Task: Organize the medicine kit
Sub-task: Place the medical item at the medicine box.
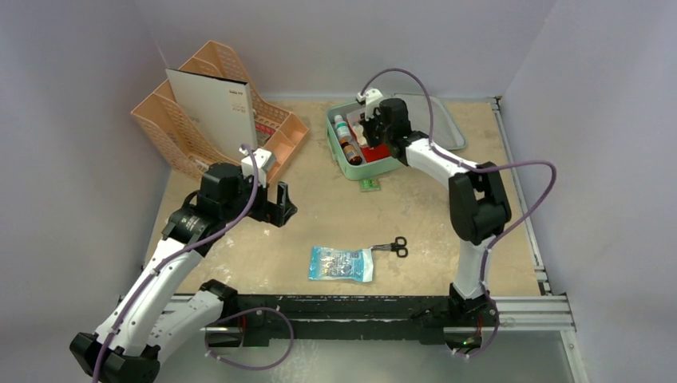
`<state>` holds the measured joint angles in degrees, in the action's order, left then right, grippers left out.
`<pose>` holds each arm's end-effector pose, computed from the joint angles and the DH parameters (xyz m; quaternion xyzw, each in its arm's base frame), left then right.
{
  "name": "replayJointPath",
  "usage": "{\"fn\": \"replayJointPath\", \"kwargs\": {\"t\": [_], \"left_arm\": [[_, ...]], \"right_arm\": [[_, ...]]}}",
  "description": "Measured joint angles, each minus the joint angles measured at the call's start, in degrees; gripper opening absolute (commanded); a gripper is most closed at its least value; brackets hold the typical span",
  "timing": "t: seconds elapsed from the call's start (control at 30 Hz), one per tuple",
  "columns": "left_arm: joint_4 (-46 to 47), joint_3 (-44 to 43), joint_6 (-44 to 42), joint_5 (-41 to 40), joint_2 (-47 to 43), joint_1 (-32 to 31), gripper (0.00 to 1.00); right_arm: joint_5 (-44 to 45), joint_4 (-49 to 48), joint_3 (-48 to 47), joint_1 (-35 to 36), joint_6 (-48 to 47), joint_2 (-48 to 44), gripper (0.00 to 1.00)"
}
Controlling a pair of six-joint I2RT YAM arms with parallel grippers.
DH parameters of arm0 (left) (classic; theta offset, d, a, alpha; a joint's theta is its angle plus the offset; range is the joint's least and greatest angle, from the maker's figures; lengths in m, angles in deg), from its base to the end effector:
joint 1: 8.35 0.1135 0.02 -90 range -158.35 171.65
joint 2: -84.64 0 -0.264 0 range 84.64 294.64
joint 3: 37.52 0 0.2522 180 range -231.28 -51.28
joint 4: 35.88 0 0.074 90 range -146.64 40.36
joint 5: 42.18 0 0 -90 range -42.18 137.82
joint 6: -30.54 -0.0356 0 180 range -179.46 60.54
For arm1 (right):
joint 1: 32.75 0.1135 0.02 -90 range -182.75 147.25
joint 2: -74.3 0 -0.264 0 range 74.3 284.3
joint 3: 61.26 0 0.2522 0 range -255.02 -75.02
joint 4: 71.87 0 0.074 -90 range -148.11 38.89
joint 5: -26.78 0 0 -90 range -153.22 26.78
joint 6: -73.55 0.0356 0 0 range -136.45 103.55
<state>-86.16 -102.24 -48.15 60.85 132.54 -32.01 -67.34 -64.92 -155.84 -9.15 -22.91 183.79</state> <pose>0.1572 -0.0776 0.3224 0.1476 0.8642 -0.2367 0.4188 0.4145 0.1839 0.2567 -0.2341 0.7943 0.1129 0.5492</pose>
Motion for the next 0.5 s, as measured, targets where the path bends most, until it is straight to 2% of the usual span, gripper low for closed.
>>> {"fn": "replayJointPath", "kwargs": {"t": [0.5], "left_arm": [[0.0,0.0,0.0,-1.2,-0.9,0.0,0.98]], "right_arm": [[0.4,1.0,-19.3,0.0,-3.7,16.9,0.00]]}}
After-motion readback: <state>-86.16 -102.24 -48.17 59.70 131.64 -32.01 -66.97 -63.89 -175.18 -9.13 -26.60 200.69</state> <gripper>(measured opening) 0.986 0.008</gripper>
